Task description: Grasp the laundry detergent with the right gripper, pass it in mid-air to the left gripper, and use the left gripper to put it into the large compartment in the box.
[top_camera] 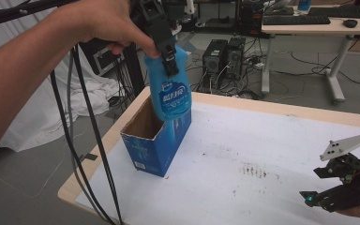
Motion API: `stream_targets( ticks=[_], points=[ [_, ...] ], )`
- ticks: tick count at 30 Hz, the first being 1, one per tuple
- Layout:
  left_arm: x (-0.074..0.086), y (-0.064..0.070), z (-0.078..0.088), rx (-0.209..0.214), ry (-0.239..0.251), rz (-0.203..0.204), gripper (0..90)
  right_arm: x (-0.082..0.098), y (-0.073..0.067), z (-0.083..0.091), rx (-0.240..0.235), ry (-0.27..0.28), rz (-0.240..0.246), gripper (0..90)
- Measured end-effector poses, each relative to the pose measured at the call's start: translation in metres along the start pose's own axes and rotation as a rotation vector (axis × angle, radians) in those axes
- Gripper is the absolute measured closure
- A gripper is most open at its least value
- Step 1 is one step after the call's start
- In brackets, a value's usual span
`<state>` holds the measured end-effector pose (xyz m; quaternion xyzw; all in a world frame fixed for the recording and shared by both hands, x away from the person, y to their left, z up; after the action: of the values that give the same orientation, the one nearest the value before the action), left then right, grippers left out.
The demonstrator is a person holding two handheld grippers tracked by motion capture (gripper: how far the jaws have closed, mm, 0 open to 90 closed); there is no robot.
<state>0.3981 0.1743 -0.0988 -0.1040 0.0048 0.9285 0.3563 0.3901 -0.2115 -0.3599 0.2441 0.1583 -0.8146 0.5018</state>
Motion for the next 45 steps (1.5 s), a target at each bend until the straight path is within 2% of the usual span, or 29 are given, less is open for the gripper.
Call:
stream_targets(
  ticks=[6, 13, 19, 24, 32, 39, 43, 45],
  points=[
    [0.011, -0.014, 0.001, -0.04, -0.025, 0.046, 38.1, 0.003, 0.001, 0.001, 0.002, -0.017, 0.005, 22.1],
    [0.018, -0.025, -0.003, -0.064, -0.057, 0.07, 38.2, 0.006, 0.003, 0.002, 0.002, -0.025, 0.0, 22.1],
    [0.022, -0.037, -0.011, -0.077, -0.073, 0.112, 38.2, 0.007, 0.002, 0.002, -0.001, -0.033, -0.003, 22.1],
    [0.024, -0.042, -0.023, -0.083, -0.097, 0.121, 38.1, 0.008, 0.001, 0.003, -0.003, -0.031, -0.005, 22.1],
    [0.027, -0.042, -0.051, -0.074, -0.124, 0.083, 38.2, 0.013, 0.001, 0.001, -0.009, -0.038, -0.01, 22.1],
    [0.029, -0.043, -0.07, -0.074, -0.148, 0.014, 38.1, 0.017, -0.001, -0.002, -0.019, -0.041, -0.009, 22.1],
    [0.032, -0.043, -0.082, -0.05, -0.154, -0.011, 38.2, 0.019, -0.002, -0.004, -0.025, -0.045, -0.015, 22.1],
    [0.033, -0.042, -0.089, -0.046, -0.166, -0.043, 38.2, 0.02, -0.002, -0.004, -0.028, -0.044, -0.012, 22.1]
  ],
)
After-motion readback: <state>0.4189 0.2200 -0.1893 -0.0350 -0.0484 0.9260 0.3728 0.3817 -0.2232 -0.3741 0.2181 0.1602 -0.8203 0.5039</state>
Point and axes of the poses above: each handheld gripper's, and its own axes: z roughly backward along the jaws, x roughly out of its underside, y roughly to its right, the point moved 1 cm from there along -z, roughly forward along the jaws, and after that the axes turned 3 degrees about -z, right-handed, at the moved point
